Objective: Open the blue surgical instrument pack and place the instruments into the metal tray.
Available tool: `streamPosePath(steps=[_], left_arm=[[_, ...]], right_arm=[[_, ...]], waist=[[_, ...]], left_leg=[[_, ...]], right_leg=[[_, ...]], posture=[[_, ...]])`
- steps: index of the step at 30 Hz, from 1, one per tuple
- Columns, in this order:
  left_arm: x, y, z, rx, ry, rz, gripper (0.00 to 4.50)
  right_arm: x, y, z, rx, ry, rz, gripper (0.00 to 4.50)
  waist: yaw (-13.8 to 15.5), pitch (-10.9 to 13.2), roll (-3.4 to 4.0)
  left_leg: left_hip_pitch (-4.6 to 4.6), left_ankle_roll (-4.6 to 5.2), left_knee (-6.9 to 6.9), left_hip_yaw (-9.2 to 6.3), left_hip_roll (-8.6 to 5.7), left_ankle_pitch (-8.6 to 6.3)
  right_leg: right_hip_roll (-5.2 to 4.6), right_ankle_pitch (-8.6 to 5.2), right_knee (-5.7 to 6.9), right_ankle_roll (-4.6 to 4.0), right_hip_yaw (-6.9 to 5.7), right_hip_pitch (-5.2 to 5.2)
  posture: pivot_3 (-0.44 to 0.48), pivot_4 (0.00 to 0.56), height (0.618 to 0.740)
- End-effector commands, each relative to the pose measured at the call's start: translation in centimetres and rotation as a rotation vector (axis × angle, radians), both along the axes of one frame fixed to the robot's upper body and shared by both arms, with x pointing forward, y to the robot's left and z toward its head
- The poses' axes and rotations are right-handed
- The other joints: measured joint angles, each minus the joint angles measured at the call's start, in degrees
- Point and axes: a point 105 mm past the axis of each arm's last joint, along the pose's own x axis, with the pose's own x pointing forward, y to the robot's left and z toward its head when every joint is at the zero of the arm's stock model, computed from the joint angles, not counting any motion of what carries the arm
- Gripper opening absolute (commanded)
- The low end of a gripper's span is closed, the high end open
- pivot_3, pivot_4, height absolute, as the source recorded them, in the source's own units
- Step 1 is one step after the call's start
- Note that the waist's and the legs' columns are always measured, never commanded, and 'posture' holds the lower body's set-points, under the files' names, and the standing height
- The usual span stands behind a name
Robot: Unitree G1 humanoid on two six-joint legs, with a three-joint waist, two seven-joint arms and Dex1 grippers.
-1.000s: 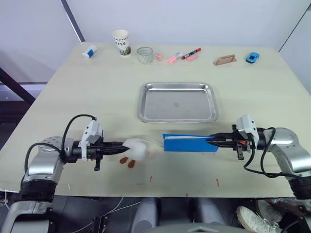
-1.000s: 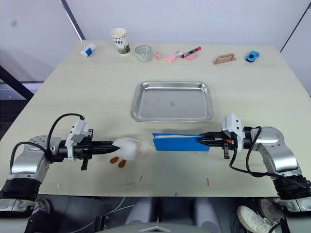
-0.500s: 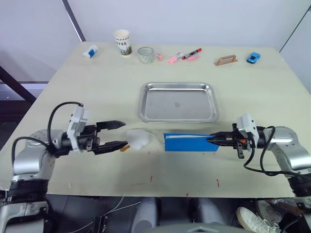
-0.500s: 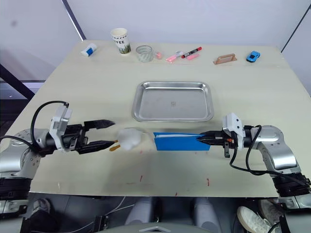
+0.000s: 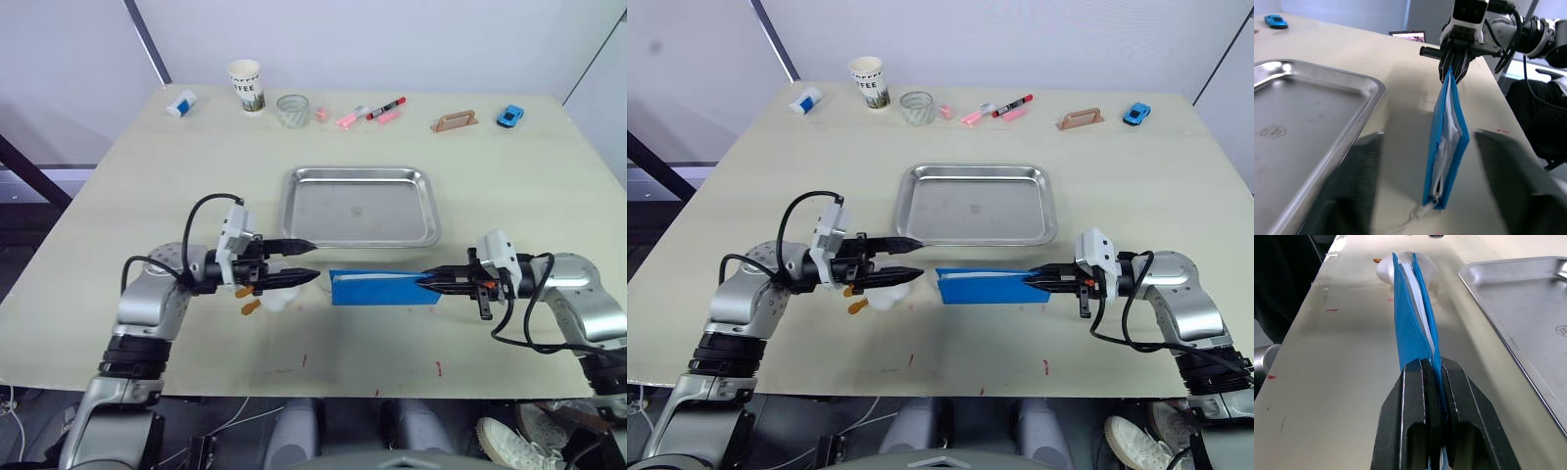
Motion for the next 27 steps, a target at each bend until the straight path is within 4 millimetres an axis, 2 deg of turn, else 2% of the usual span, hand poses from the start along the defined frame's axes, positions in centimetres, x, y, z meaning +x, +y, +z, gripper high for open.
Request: streamPosePath(steps=[1,14,18,19,20,21,27], left_arm=[[0.1,-0.7,0.2,0.015,-0.044,-0.034,2.21],[0.4,-1.9,-0.8,0.012,-0.047,-0.077,2.21],[0.4,-2.3,-1.4,0.023,-0.047,-0.094,1.18],[0.4,-2.4,-1.5,0.028,-0.048,-0.099,0.59],[0.4,-2.5,-1.6,0.031,-0.047,-0.105,0.48],[0.5,-2.6,-1.7,0.033,-0.047,-0.108,0.02],[0.4,-3.0,-1.8,0.024,-0.054,-0.127,0.02]], right_arm=[[0.0,0.0,0.2,-0.025,-0.019,0.01,0.0],[0.0,0.3,0.3,-0.015,-0.026,0.013,0.0],[0.0,0.4,0.3,-0.012,-0.027,0.014,0.0],[0.0,0.4,0.4,-0.011,-0.027,0.015,0.0],[0.0,0.4,0.4,-0.01,-0.027,0.015,0.0],[-0.1,0.5,0.4,-0.009,-0.027,0.015,0.0],[-0.1,0.5,0.4,-0.006,-0.016,0.014,0.0]], waist=[[0.05,0.0,0.0],[0.0,-0.01,0.0],[0.0,-0.01,0.0],[-0.01,-0.01,0.0],[-0.01,-0.01,0.0],[-0.01,-0.01,-0.01],[0.03,-0.01,-0.01]], left_leg=[[0.0,0.0,0.0,0.0,0.0,0.0],[0.0,0.0,0.02,-0.03,0.0,0.0],[0.0,0.0,0.02,-0.03,0.0,0.0],[0.0,0.0,0.02,-0.04,0.0,0.0],[0.0,0.0,0.02,-0.04,0.0,0.0],[0.0,0.0,0.02,-0.04,0.0,0.0],[0.0,0.0,0.02,-0.04,0.0,0.0]], right_leg=[[0.0,0.0,0.0,0.0,0.0,0.0],[0.02,0.0,0.0,0.0,0.0,0.02],[0.02,0.0,0.0,0.0,0.0,0.02],[0.02,0.0,0.0,0.0,0.0,0.02],[0.03,0.0,0.0,0.0,0.0,0.01],[0.03,0.0,0.0,0.0,0.0,0.02],[0.03,0.0,0.0,0.0,0.0,0.02]], posture=[[0.0,0.15,0.74],[0.0,0.15,0.74],[0.0,0.15,0.74],[0.0,0.15,0.74],[0.0,0.15,0.74],[0.0,0.15,0.74],[0.0,0.15,0.74]])
